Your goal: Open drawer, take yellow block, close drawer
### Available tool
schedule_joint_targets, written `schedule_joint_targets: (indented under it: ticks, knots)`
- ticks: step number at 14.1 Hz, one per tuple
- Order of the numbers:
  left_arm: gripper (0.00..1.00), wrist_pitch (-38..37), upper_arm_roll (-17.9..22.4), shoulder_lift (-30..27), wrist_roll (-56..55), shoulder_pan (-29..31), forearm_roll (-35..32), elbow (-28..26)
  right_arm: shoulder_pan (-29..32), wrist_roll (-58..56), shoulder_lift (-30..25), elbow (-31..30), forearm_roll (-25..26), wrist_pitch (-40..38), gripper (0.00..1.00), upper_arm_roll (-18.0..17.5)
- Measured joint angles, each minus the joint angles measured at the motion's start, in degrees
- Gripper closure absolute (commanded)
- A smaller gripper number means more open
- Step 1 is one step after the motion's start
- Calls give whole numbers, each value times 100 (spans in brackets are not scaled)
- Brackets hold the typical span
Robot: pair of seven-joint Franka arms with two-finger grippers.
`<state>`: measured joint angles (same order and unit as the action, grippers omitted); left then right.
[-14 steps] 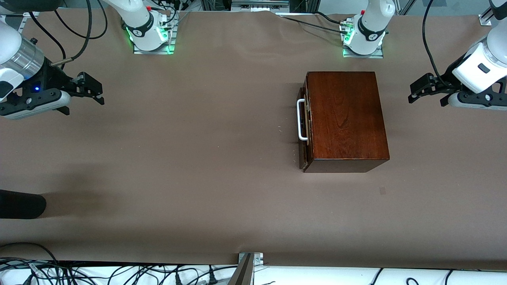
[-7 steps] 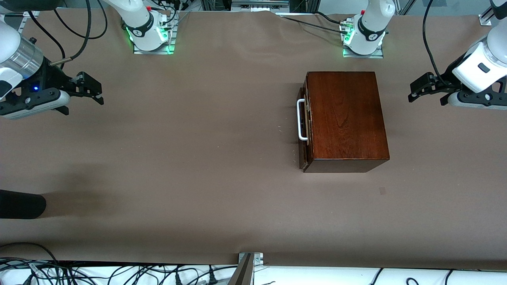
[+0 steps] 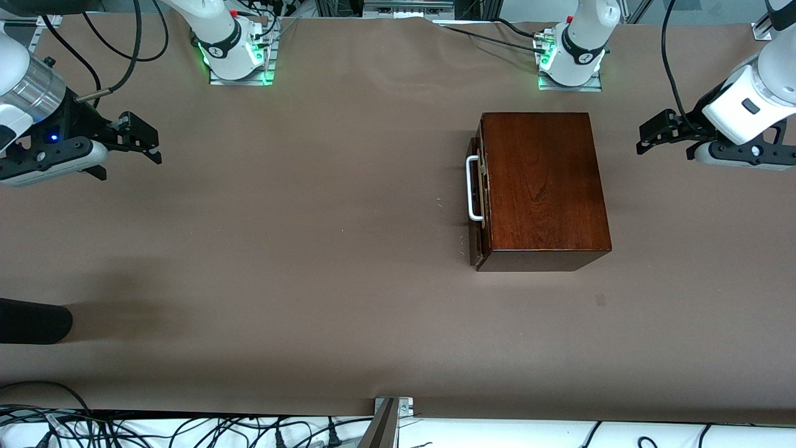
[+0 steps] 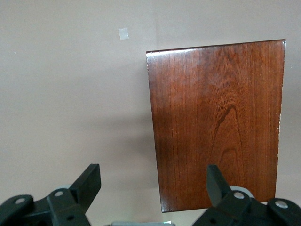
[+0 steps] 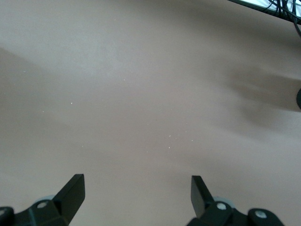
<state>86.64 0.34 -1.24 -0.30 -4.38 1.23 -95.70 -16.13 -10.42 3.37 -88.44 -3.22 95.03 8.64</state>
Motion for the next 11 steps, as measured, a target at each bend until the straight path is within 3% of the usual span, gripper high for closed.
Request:
schedule_joint_targets:
  ticks: [8, 11]
  knots:
    - [0, -528, -6, 191, 1, -8, 0, 6, 1, 0, -11, 4, -26, -165, 0, 39]
    - [0, -593, -204, 207, -18, -92, 5, 6, 2, 0, -13, 6, -120, -202, 0, 43]
